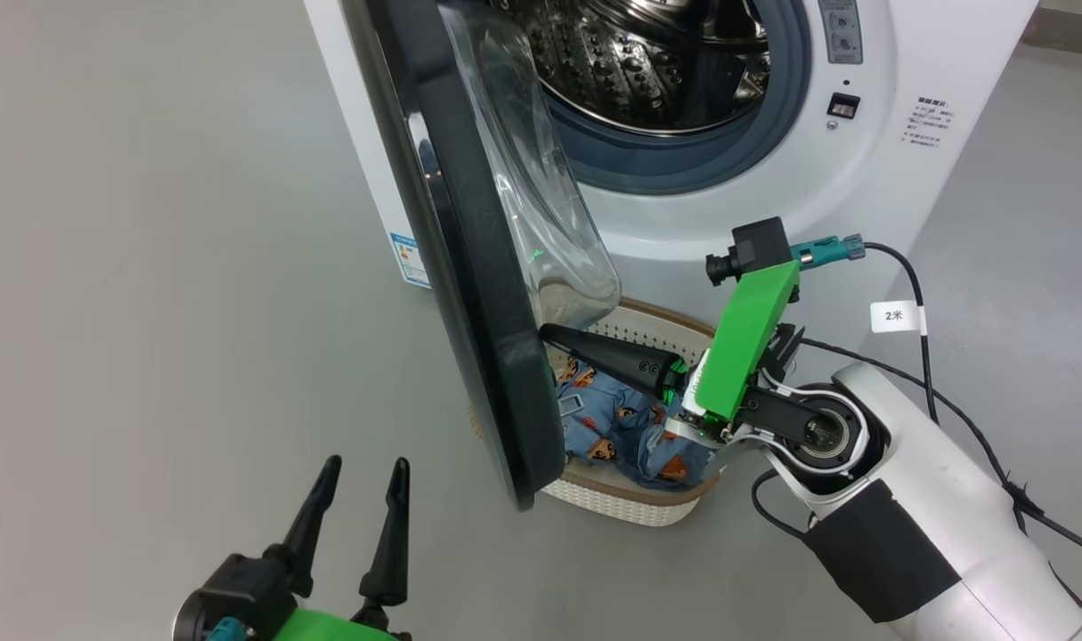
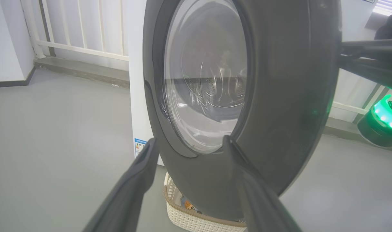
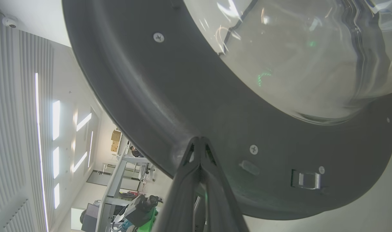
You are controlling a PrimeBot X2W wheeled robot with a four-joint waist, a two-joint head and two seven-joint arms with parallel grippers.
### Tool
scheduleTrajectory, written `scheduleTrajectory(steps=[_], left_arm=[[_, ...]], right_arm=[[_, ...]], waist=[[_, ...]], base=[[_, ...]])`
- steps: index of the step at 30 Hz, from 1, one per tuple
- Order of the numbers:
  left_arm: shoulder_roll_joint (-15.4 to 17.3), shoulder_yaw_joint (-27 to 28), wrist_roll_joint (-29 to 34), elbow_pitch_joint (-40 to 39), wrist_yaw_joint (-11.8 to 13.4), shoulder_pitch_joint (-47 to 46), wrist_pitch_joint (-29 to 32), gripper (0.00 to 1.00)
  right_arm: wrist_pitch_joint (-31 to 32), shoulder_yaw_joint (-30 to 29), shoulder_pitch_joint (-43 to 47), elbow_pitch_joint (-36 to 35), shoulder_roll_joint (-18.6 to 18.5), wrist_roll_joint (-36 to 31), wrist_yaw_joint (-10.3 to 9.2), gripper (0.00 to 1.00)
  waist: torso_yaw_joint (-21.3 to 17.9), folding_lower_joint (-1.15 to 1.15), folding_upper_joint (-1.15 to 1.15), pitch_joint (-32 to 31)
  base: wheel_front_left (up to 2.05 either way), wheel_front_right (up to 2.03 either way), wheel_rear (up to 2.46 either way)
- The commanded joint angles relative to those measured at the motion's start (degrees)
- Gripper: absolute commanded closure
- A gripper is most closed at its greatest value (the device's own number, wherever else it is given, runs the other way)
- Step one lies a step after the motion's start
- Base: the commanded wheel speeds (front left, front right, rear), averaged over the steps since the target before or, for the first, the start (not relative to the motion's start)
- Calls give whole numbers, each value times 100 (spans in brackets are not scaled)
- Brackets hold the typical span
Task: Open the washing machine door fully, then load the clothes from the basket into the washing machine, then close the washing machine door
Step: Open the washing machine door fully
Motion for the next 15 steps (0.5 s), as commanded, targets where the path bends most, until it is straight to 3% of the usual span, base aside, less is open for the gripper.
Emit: scheduleTrajectory(steps=[1, 8, 9, 13, 14, 15], left_arm=[[56, 204, 64, -141, -32, -29, -36, 0], [56, 170, 80, -74, -55, -60, -36, 0], [56, 170, 73, -63, -56, -77, -36, 0], [56, 214, 71, -4, -60, -112, -36, 0], [56, 236, 78, 8, -62, -108, -36, 0], [56, 260, 89, 19, -64, -99, -36, 0]], right_arm=[[37, 86, 61, -171, 159, 27, 34, 100], [-268, 14, 132, -102, 175, -144, 34, 100], [-334, 2, 143, -81, 166, -171, 34, 96], [-610, -26, 203, -2, 97, -276, 34, 51], [-683, -29, 223, 22, 77, -295, 34, 20], [-757, -34, 247, 48, 56, -309, 34, 3]], waist=[[-7, 0, 0, -20], [-172, 0, 0, -91], [-207, 0, 0, -100], [-342, 0, 0, -163], [-381, 0, 0, -186], [-422, 0, 0, -210]], base=[[0, 0, 0], [0, 0, 0], [0, 0, 0], [0, 0, 0], [0, 0, 0], [0, 0, 0]])
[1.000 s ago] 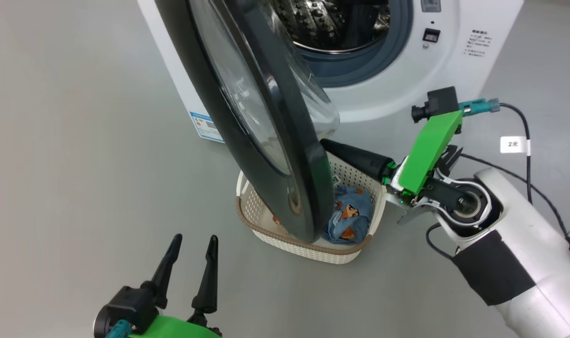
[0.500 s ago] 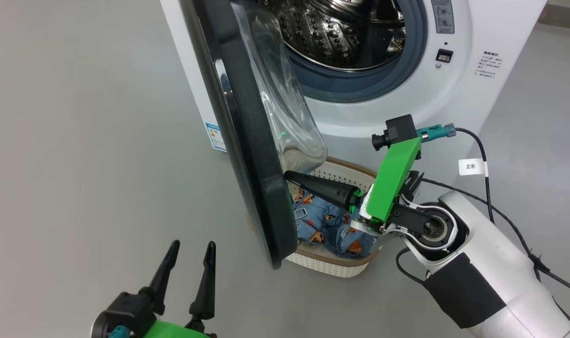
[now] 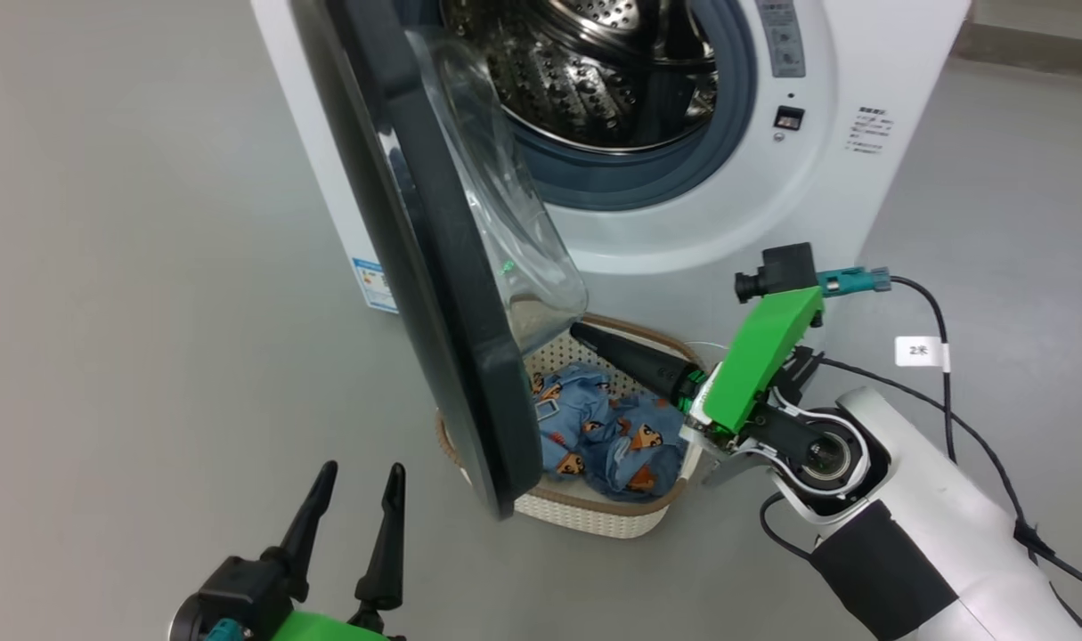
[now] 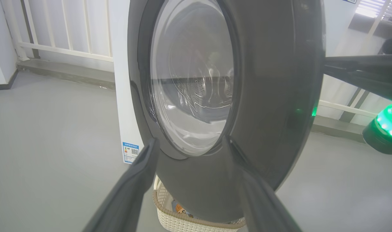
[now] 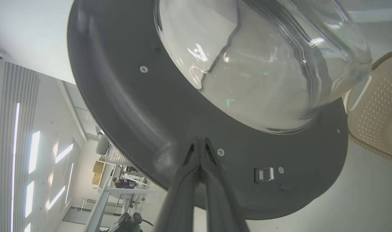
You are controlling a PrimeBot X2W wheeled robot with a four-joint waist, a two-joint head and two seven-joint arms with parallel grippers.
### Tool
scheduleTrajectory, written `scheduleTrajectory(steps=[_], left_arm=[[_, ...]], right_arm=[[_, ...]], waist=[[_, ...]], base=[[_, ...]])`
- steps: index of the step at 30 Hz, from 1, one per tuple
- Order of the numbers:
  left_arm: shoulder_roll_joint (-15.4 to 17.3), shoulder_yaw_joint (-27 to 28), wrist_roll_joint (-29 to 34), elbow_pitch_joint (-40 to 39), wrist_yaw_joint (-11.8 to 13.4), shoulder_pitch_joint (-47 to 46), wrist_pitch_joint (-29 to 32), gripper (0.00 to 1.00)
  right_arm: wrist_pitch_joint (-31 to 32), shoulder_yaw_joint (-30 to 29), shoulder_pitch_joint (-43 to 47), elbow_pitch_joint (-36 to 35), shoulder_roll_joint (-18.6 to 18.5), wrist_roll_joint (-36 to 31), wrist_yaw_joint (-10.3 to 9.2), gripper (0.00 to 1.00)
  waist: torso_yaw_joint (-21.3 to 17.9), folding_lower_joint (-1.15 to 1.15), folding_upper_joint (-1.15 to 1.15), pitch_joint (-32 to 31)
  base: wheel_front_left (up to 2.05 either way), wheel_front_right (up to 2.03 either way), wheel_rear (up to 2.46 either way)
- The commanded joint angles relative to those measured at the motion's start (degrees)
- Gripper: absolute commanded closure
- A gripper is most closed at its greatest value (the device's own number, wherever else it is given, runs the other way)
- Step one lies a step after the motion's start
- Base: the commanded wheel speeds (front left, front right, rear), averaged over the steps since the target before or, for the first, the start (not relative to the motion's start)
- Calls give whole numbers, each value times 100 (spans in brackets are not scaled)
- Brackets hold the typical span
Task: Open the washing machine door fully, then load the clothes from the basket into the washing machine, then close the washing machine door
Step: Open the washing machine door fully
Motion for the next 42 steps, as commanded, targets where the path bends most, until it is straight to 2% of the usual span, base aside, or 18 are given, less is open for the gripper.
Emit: scheduleTrajectory(steps=[1, 9, 23, 33, 42], left_arm=[[51, 231, 61, -78, -17, -86, -37, 0], [91, 491, 261, 16, -56, 71, -37, 0], [159, 1050, 374, -128, -84, 294, -37, 0], [160, 1188, 420, -200, -88, 423, -37, 0], [155, 1195, 410, -220, -89, 471, -37, 0]], right_arm=[[-149, -7, 45, -104, 33, -96, 34, 0], [-762, 17, 367, 19, -204, -196, 34, 0], [-1734, 276, 974, 83, -880, -277, 34, 0], [-2487, 426, 1336, 113, -1322, -414, 34, 0], [-3491, 1017, 1713, 195, -1765, -893, 34, 0]], waist=[[-135, 0, 0, -94], [-534, 0, 0, -340], [-1243, 0, 0, -384], [-1448, 0, 0, -381], [-1449, 0, 0, -402]], base=[[0, 0, 0], [0, 0, 0], [0, 0, 0], [0, 0, 0], [0, 0, 0]])
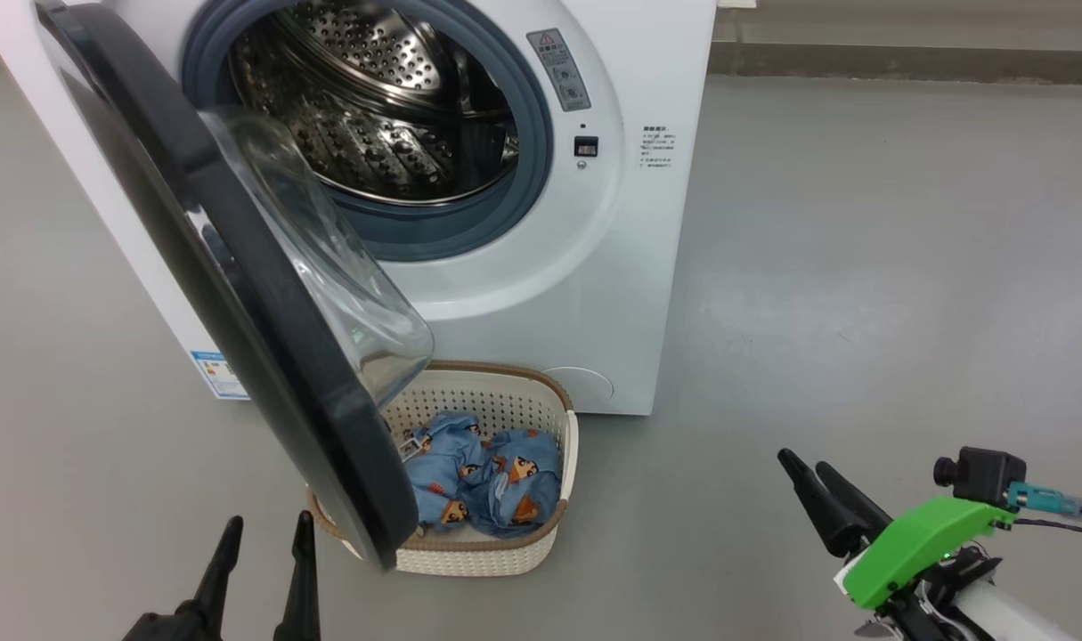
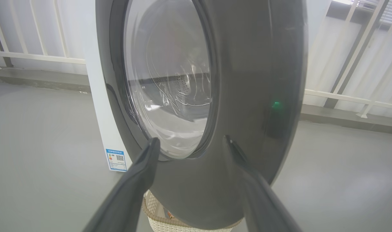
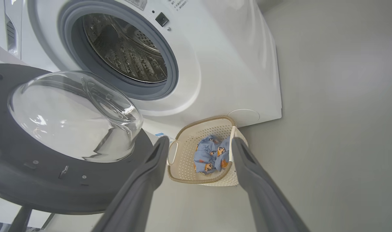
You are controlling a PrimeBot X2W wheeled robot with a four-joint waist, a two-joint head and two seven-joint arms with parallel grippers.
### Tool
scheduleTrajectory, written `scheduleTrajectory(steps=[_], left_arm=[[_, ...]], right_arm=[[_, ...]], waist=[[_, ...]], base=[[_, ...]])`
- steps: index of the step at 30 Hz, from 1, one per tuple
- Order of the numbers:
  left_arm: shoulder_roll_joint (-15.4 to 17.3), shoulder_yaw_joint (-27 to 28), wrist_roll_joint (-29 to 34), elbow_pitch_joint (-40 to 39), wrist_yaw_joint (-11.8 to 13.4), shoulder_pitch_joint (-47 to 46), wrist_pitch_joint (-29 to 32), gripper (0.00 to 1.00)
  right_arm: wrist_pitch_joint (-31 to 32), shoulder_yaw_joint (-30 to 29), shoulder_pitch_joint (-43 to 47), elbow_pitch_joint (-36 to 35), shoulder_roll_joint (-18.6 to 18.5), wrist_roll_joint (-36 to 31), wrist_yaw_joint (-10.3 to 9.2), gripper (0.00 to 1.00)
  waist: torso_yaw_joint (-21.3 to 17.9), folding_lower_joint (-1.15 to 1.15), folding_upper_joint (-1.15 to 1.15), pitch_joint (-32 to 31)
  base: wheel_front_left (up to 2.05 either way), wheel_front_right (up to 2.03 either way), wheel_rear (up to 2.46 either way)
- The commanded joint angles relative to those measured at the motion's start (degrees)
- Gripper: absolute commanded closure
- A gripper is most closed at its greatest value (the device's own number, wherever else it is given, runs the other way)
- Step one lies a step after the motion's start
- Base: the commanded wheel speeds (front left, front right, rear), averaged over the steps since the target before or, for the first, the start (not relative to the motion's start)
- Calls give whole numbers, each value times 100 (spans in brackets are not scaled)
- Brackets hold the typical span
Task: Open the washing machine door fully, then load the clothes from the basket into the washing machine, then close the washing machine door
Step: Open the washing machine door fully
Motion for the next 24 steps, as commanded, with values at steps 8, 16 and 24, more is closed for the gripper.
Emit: scheduleTrajectory(steps=[8, 16, 24], left_arm=[[88, 182, 46, -161, -10, -80, -37, 0], [87, 198, 59, -189, -11, -75, -37, 0], [97, 137, 68, -181, -11, -114, -37, 0]], right_arm=[[-567, 18, 195, 357, -265, -1058, 34, 0], [-572, -1876, 922, -230, 227, -3283, 34, 0], [-572, -2879, 1567, -1192, 667, -5048, 34, 0]], waist=[[29, 0, 0, -13], [12, 0, 0, 15], [34, 0, 0, 46]], base=[[0, 0, 0], [0, 0, 0], [0, 0, 0]])
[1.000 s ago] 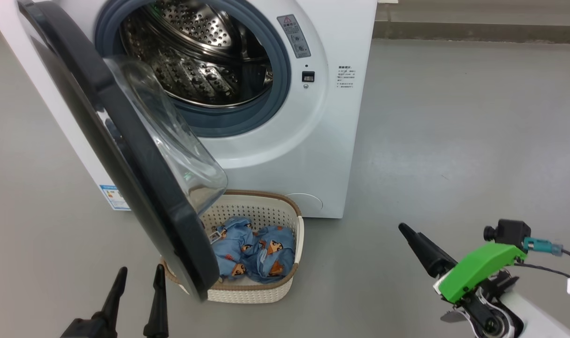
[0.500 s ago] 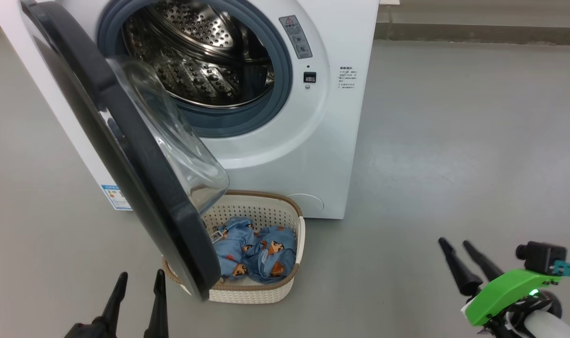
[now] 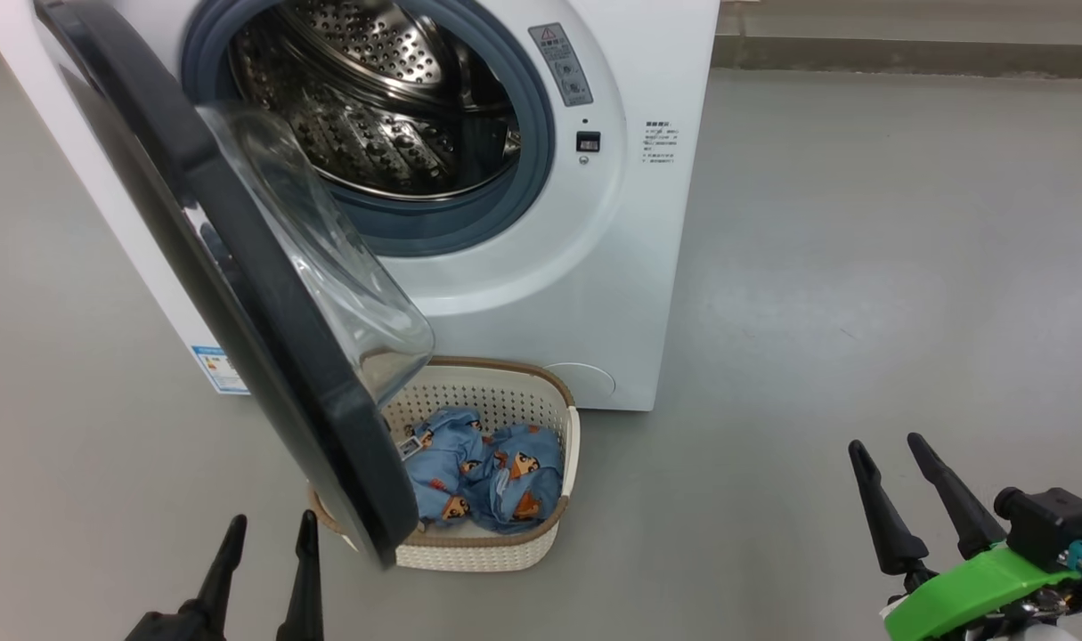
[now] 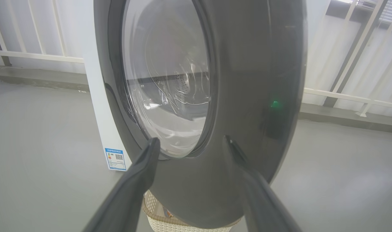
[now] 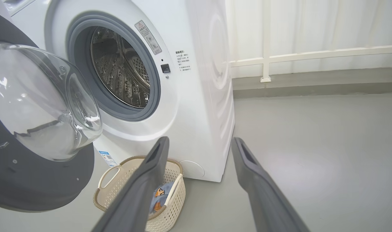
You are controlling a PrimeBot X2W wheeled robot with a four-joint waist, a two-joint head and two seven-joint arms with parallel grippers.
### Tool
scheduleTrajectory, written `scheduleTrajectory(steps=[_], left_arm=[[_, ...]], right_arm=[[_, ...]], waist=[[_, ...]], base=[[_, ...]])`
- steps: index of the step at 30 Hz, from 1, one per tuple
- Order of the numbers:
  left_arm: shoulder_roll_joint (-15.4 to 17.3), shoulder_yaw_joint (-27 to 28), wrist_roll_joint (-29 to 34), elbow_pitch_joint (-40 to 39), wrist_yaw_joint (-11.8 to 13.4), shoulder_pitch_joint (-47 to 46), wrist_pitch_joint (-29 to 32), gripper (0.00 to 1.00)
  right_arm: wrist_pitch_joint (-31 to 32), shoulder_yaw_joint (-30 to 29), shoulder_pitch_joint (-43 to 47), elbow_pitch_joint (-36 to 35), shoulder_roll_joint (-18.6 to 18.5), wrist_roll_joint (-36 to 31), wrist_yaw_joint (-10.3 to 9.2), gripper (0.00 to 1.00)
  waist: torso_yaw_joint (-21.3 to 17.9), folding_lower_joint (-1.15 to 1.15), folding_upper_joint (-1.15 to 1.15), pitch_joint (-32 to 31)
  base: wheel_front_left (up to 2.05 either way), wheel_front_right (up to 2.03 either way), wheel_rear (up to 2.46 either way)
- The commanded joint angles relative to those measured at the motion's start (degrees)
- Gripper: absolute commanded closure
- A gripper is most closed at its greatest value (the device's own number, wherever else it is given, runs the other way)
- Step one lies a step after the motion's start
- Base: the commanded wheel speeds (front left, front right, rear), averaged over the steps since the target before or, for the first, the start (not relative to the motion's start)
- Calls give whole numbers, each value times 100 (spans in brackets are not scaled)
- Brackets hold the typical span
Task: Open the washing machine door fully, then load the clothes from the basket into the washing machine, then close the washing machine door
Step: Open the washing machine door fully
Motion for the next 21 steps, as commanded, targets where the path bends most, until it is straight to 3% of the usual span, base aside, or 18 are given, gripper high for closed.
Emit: scheduleTrajectory(steps=[1, 8, 18, 19, 20, 21], left_arm=[[96, 170, 67, -161, -2, -113, -37, 0], [93, 147, 65, -139, -2, -145, -37, 0], [78, 233, 16, -119, -2, -173, -37, 0], [72, 257, -7, -147, -2, -188, -37, 18], [66, 279, -42, -196, -2, -206, -37, 65], [58, 317, -79, -268, -2, -229, -37, 100]], right_arm=[[-70, 42, -3, -160, -79, -74, 33, 0], [-71, -361, 304, -399, 159, -707, 33, 0], [-71, -405, 426, -335, 267, -826, 33, 0], [-71, -410, 427, -337, 268, -829, 33, 0], [-71, -418, 426, -345, 268, -835, 33, 0], [-71, -427, 427, -353, 269, -840, 33, 0]], waist=[[6, 0, 0, 3], [68, 0, 0, 17], [123, 0, 0, 4], [127, 0, 0, -1], [132, 0, 0, -3], [136, 0, 0, -5]], base=[[0, 0, 0], [0, 0, 0], [0, 0, 0], [0, 0, 0], [0, 0, 0], [0, 0, 0]])
